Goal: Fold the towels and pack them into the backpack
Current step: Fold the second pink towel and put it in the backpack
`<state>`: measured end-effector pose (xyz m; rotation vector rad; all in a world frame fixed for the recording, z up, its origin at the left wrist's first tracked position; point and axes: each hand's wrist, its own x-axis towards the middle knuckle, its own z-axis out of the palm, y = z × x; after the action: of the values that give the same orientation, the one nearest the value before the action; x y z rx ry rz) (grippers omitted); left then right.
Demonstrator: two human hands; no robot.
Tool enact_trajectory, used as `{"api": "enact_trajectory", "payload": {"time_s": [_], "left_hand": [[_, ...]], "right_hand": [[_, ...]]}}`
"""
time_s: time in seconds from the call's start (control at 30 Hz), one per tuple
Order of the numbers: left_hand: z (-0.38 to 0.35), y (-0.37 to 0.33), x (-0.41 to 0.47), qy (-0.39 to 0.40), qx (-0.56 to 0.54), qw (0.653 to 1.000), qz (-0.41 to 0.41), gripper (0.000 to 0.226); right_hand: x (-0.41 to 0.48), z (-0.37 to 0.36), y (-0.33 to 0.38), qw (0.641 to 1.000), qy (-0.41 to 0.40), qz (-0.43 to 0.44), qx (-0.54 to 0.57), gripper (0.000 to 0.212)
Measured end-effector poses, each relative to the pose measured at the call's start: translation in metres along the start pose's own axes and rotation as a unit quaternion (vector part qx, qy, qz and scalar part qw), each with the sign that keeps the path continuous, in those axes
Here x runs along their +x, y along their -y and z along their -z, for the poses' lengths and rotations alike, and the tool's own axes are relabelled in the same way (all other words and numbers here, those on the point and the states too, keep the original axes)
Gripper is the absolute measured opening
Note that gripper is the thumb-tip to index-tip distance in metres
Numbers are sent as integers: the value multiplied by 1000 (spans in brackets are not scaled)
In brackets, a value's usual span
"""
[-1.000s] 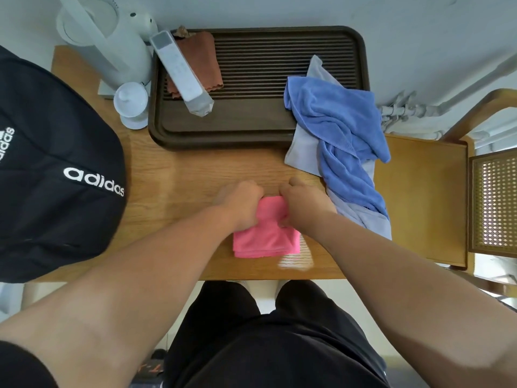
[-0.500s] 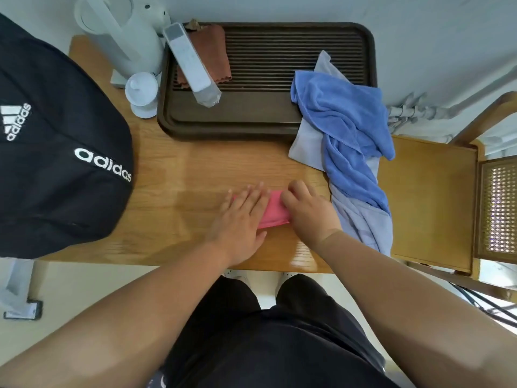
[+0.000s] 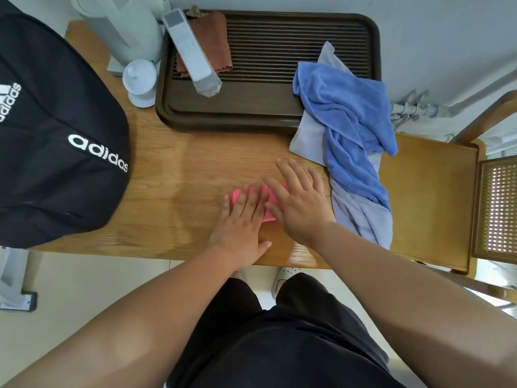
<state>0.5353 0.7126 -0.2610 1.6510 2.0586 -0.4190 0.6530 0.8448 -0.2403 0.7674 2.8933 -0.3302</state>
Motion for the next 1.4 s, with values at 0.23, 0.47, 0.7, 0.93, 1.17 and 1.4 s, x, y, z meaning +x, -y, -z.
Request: {"api": "enact_trajectory", "payload": {"time_s": [0.23, 0.47, 0.7, 0.93, 1.17, 1.4], "left_hand": [[16, 19, 1, 5, -152, 988, 7, 86], [13, 11, 29, -47, -150, 984, 83, 70], [-6, 12, 32, -87, -113, 986, 82, 69], [6, 14, 22, -50, -113, 990, 69, 74], [34, 6, 6, -54, -195, 976, 81, 61], [96, 4, -14, -98, -423, 891, 134, 34]], "right_hand": [[9, -23, -17, 991, 126, -38, 13, 63], [9, -34, -22, 994, 107, -31, 12, 67], [9, -43, -27, 996, 79, -21, 45, 69], [8, -30, -29, 994, 86, -17, 64, 68], [-5, 6, -25, 986, 121, -8, 112, 46], [-6, 77, -36, 942, 129, -68, 303, 56]]}}
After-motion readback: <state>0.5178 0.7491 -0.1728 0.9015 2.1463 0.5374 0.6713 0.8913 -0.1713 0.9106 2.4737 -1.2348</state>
